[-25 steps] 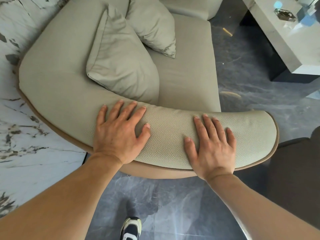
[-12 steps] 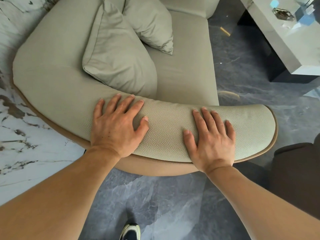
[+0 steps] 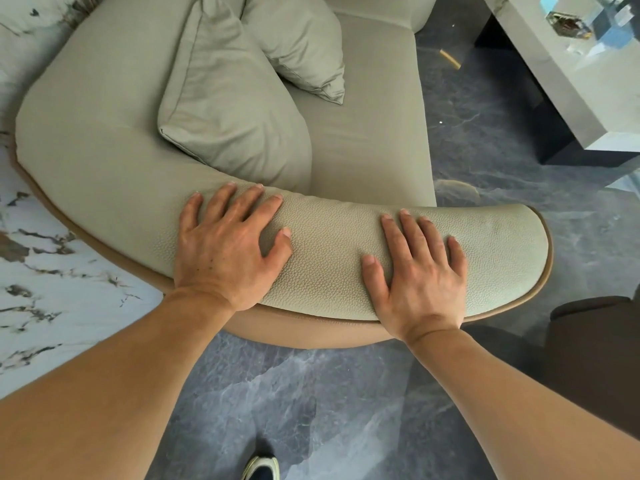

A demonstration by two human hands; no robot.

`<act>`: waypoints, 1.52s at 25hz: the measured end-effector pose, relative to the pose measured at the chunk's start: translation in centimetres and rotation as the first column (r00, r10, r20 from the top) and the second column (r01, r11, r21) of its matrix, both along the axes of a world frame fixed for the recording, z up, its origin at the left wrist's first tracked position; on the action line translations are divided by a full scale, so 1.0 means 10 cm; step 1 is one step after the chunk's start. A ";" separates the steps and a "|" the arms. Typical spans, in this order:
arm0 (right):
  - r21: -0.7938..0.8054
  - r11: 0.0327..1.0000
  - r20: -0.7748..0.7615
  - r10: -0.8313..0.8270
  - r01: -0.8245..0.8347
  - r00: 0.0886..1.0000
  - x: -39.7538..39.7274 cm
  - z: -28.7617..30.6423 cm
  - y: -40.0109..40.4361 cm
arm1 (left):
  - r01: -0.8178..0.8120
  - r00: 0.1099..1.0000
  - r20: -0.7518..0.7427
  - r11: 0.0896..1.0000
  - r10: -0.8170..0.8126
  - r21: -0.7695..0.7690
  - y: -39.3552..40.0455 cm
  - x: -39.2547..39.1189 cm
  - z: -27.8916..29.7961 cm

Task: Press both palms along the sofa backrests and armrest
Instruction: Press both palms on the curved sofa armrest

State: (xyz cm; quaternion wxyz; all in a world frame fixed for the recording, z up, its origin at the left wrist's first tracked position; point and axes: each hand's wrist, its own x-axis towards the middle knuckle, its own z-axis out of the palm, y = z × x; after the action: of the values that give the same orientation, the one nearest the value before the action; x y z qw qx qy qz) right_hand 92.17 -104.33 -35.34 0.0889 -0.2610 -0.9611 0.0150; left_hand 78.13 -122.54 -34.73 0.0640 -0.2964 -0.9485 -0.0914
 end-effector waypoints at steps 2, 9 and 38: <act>-0.002 1.000 0.012 0.001 -0.001 1.000 0.01 0.02 -0.01 | -0.001 1.000 0.003 1.000 0.001 -0.007 0.00 0.01 0.02; -0.032 0.999 0.055 -0.002 0.004 0.998 0.02 0.07 -0.02 | 0.005 1.000 0.019 0.999 -0.004 -0.046 -0.01 0.02 0.02; -0.264 0.950 0.403 -0.049 0.168 0.914 0.42 2.91 0.44 | 0.059 0.929 0.358 0.913 0.097 -0.403 0.13 0.50 3.06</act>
State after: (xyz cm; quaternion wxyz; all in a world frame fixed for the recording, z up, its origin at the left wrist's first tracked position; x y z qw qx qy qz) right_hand 96.41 -99.90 -6.21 -0.1441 -0.3226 -0.9302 0.0998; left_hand 83.11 -121.19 -4.08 -0.1780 -0.2712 -0.9444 0.0543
